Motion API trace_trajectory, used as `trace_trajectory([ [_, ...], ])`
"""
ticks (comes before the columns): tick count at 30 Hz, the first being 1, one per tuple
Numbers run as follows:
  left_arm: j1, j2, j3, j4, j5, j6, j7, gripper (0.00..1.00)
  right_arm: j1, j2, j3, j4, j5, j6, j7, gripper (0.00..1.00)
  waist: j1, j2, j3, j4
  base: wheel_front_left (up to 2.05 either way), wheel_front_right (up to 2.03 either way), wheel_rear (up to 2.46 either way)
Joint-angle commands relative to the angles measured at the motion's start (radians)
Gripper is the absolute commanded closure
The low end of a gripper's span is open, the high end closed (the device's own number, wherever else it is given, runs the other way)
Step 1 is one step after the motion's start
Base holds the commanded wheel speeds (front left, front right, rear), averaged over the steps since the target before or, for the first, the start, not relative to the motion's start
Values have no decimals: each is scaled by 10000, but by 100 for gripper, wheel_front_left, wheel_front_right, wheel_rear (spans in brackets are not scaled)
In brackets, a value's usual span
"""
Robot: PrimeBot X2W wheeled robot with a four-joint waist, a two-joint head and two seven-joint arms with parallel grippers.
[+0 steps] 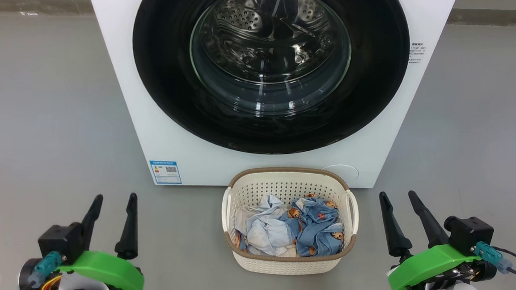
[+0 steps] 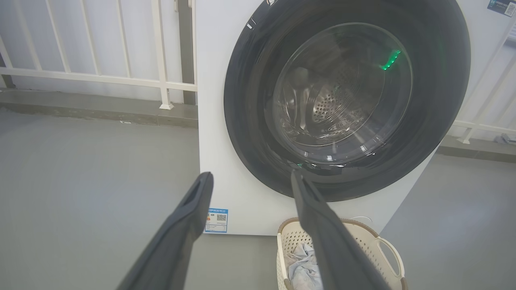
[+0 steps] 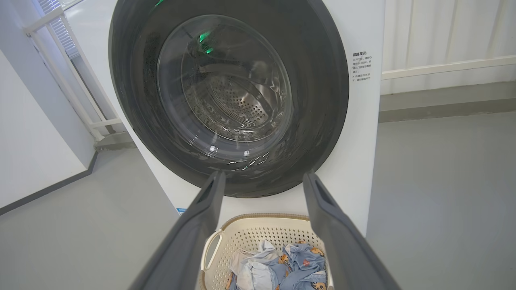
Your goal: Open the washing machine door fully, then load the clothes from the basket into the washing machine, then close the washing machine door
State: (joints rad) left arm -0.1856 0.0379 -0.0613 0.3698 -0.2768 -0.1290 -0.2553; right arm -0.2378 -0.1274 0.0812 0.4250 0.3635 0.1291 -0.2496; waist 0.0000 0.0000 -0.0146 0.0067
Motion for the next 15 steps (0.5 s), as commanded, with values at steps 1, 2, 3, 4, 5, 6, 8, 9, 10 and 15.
trace_trajectory([
  [1, -371, 141, 313, -252, 33, -16, -65, 0, -369, -41, 248, -218, 42, 16, -122, 0, 0, 0, -3, 0, 0, 0, 0],
  [2, -373, 140, 315, -250, 33, -16, -65, 0, -367, -41, 247, -221, 41, 16, -122, 0, 0, 0, -5, 1, 0, 0, 0],
  [3, -375, 140, 316, -249, 33, -16, -65, 0, -366, -41, 247, -221, 42, 16, -122, 0, 0, 0, -5, 2, 0, 0, 0],
  [4, -378, 140, 317, -247, 32, -17, -65, 0, -366, -41, 248, -220, 44, 16, -122, 0, 0, 0, -5, 4, 0, 0, 0],
  [5, -382, 139, 318, -246, 37, -17, -65, 0, -367, -42, 251, -220, 47, 16, -122, 0, 0, 0, -6, 6, 0, 0, 0],
  [6, -386, 139, 323, -244, 42, -17, -65, 0, -368, -43, 253, -220, 50, 16, -122, 0, 0, 0, -5, 8, 0, 0, 0],
  [8, -393, 138, 331, -232, 52, -17, -65, 0, -371, -43, 256, -220, 52, 16, -122, 0, 0, 0, -7, 11, 0, 0, 0],
  [9, -393, 138, 331, -232, 52, -17, -65, 0, -371, -43, 256, -220, 52, 16, -122, 0, 0, 0, -7, 11, 0, 0, 0],
  [10, -397, 138, 335, -224, 56, -17, -65, 0, -372, -42, 258, -222, 52, 16, -122, 0, 0, 0, -8, 11, 0, 0, 0],
  [15, -412, 136, 381, -157, 94, -17, -65, 0, -366, -33, 258, -223, 49, 16, -122, 0, 0, 0, -17, 13, 0, 0, 0],
])
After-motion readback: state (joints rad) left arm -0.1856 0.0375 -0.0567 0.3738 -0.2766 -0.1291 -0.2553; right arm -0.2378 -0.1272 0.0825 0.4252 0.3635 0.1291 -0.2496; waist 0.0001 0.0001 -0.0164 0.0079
